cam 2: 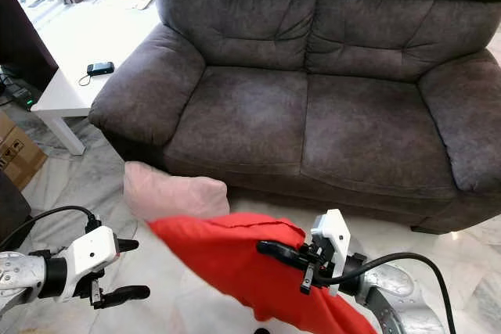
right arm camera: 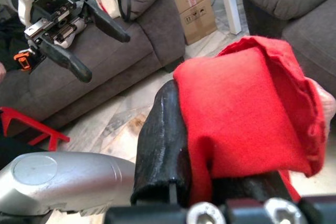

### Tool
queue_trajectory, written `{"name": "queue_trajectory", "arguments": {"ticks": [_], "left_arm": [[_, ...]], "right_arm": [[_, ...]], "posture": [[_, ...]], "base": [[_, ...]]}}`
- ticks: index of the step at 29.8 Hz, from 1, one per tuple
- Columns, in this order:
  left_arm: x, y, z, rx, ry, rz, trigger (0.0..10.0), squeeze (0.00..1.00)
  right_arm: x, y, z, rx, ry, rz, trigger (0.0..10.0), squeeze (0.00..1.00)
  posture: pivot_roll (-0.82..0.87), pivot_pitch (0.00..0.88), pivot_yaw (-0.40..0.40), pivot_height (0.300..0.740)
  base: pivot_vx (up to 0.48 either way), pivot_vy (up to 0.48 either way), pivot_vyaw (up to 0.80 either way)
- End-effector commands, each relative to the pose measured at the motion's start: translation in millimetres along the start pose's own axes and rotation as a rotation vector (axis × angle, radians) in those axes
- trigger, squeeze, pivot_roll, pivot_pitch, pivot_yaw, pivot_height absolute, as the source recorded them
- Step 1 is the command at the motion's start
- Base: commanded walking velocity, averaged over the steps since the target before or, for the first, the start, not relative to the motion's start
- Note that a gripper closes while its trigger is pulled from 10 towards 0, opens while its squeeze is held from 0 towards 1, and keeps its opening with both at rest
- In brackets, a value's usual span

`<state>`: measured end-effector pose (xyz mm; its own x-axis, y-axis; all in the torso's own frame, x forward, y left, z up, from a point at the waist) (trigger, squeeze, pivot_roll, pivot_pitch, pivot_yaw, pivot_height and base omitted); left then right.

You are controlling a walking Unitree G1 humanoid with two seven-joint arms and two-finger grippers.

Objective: Move the pillow to the sofa from floor

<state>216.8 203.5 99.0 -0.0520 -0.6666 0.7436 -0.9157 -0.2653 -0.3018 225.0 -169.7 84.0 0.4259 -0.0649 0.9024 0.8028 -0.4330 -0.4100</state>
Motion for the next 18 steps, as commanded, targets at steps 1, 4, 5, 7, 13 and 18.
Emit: {"name": "queue_trajectory", "arguments": {"ticks": [1,4,5,7,13,18], "left_arm": [[-1,-0.3,-7.3,-0.007,-0.014,0.017,10.0,0.00],[-3,3.1,-8.3,-0.027,-0.019,0.027,10.0,0.00],[-4,5.0,-8.8,-0.038,-0.024,0.030,10.0,0.00],[-8,9.7,-9.3,-0.061,-0.040,0.045,10.0,0.00],[-19,20.5,-6.5,-0.108,-0.076,0.080,10.0,0.00],[-24,15.0,-5.4,-0.056,-0.071,0.100,10.0,0.00]], "right_arm": [[26,-13.5,3.4,0.096,0.096,-0.087,10.0,0.00],[28,-15.3,2.6,0.115,0.099,-0.087,10.0,0.00],[28,-15.7,2.4,0.120,0.097,-0.088,10.0,0.00],[29,-16.9,1.5,0.133,0.094,-0.090,10.0,0.00],[34,-22.4,-0.4,0.187,0.101,-0.096,10.0,0.00],[40,-29.1,-1.5,0.242,0.113,-0.107,10.0,0.00]], "posture": [[0.03,0.115,-0.002,0.740],[0.03,0.116,-0.003,0.740],[0.03,0.118,-0.003,0.740],[0.03,0.118,-0.004,0.740],[0.03,0.123,-0.005,0.740],[0.03,0.124,-0.007,0.740]], "base": [[0.000,0.000,0.00],[0.000,0.000,0.00],[0.000,0.000,0.00],[0.000,0.000,0.00],[0.000,0.000,0.00],[0.000,0.000,0.00]]}}
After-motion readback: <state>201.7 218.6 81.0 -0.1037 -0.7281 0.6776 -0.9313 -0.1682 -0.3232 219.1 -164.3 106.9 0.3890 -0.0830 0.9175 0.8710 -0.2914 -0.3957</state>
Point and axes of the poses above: a point about 5 cm out from each wrist's last joint towards the gripper, its own z axis pointing out of the wrist towards the gripper, its own x axis along the axis of the wrist's last joint, y = z × x, the point moved 1 cm from there along z, pointing out of the wrist towards the gripper, and after that the axes turned 10 degrees about z, right-handed, at the moved point
